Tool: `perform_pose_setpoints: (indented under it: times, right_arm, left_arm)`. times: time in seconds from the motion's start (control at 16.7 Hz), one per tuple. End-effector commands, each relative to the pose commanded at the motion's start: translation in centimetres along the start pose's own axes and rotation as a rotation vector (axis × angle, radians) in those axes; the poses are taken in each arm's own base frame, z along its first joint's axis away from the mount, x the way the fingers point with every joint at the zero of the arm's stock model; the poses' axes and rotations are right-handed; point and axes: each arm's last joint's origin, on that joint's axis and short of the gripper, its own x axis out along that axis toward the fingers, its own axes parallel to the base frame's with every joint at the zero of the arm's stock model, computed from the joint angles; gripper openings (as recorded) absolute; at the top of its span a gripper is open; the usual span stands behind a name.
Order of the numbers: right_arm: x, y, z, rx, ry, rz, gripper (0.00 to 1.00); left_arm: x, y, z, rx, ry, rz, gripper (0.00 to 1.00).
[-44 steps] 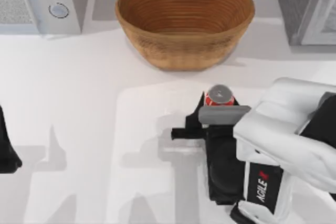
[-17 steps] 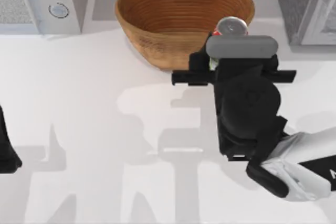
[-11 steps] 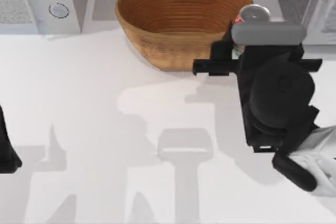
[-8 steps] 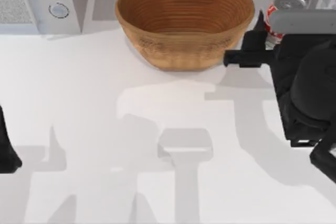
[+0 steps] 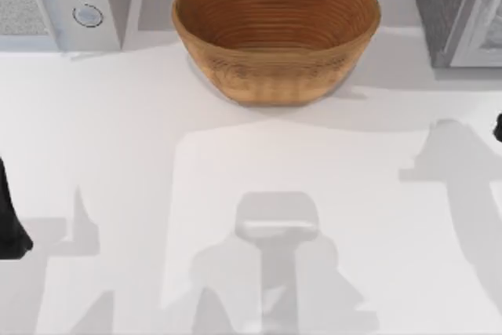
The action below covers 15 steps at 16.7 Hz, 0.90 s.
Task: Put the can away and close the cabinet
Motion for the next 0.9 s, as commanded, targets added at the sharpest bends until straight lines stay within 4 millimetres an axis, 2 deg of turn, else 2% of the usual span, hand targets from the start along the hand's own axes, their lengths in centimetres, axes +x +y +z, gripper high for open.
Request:
perform_pose_setpoints:
  times: [0.18,0.42,0.66,0.9]
  right_arm:
    - [-3.0,-2.8,-1.5,0.000,0.002,0.001,0.00]
    - [-5.7,-4.8,-4.2,0.002,0.003,0.004,0.00]
    - [-6.9,-5.6,-6.3,0.003,0.003,0.007,0.00]
    - [-7.1,-5.8,-6.9,0.004,0.002,0.007,0.00]
  left_arm:
    - [0.0,0.0,0.0,0.000,0.000,0.000,1.00]
    - [0.0,0.0,0.0,0.000,0.000,0.000,1.00]
    - [0.0,0.0,0.0,0.000,0.000,0.000,1.00]
    - [0.0,0.0,0.0,0.000,0.000,0.000,1.00]
